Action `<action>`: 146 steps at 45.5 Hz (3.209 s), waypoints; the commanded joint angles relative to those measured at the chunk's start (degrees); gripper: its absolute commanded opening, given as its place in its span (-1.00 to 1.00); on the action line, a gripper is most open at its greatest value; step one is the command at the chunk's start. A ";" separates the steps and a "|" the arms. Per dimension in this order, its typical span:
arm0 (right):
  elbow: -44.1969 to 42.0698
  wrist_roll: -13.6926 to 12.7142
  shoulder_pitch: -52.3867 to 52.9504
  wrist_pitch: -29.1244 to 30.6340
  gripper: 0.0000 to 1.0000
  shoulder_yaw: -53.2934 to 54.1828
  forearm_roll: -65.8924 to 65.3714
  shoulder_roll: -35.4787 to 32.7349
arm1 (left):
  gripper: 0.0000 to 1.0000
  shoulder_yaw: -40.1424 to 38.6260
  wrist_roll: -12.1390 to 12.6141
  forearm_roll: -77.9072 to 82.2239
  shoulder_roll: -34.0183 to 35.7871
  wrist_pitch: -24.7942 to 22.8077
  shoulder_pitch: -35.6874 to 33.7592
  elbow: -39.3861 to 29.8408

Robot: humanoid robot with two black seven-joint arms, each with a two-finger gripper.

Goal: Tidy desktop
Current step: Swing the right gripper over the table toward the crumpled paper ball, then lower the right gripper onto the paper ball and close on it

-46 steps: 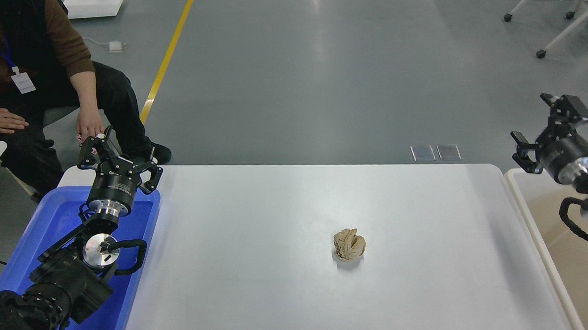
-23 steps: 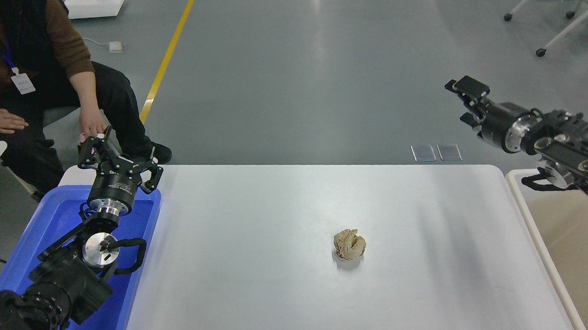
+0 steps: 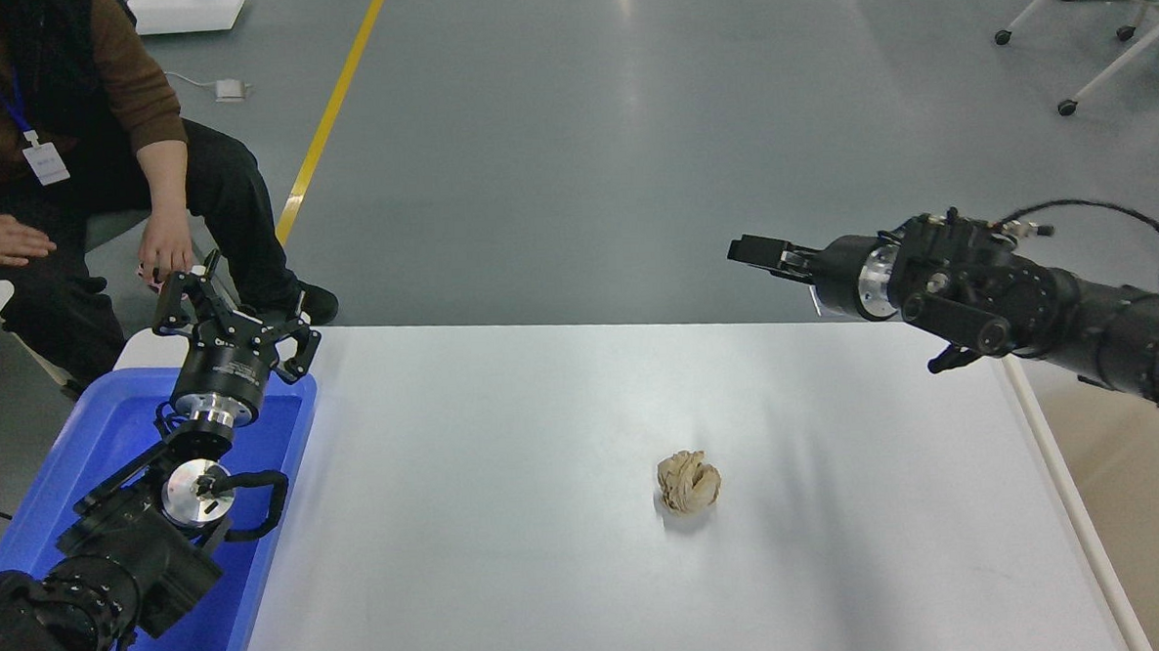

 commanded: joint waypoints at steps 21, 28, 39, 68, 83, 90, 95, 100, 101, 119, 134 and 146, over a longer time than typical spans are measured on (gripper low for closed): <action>-4.15 -0.10 -11.61 -0.93 0.99 -8.14 -11.58 7.33 | 1.00 0.00 0.00 0.00 -0.01 0.01 0.00 -0.01; -4.15 -0.10 -12.49 -1.02 0.99 -7.87 -11.58 7.33 | 1.00 0.00 0.00 0.00 -0.01 0.01 0.00 -0.01; -4.15 -0.10 -12.58 -1.02 0.99 -7.87 -11.58 7.33 | 1.00 0.00 0.00 0.00 -0.01 0.01 0.00 -0.01; -2.57 -0.10 -10.47 -2.16 0.99 -7.79 -11.06 7.33 | 1.00 0.00 0.00 0.00 -0.01 0.01 0.00 -0.01; 3.32 -0.01 -7.83 -1.99 0.99 -2.86 -10.53 7.33 | 1.00 0.00 0.00 0.00 -0.01 0.01 0.00 -0.01; 3.32 -0.01 -8.62 -1.99 0.99 -3.48 -11.49 7.33 | 1.00 0.00 0.00 0.00 -0.01 0.01 0.00 -0.01; 2.97 -0.01 -9.59 -2.08 0.99 -3.74 -11.67 7.33 | 1.00 0.00 0.00 0.00 -0.01 0.01 0.00 -0.01; 2.62 -0.01 -10.73 -2.16 0.99 -3.74 -12.55 7.33 | 1.00 0.00 0.00 0.00 -0.01 0.01 0.00 -0.01; 2.62 -0.01 -10.99 -2.25 0.99 -3.83 -12.64 7.33 | 1.00 0.00 0.00 0.00 -0.01 -0.08 0.00 -0.01; 2.53 -0.01 -13.01 -4.71 0.98 -3.83 -13.95 7.33 | 1.00 0.00 0.00 0.00 -0.01 0.01 0.00 -0.01; 0.16 0.52 -15.92 -7.00 0.70 -4.62 -15.62 7.33 | 1.00 0.00 0.00 0.00 -0.01 0.01 0.00 -0.01; -0.90 0.61 -16.09 -9.90 0.28 -7.35 -15.71 7.33 | 1.00 0.00 0.00 0.00 -0.01 0.01 0.00 -0.01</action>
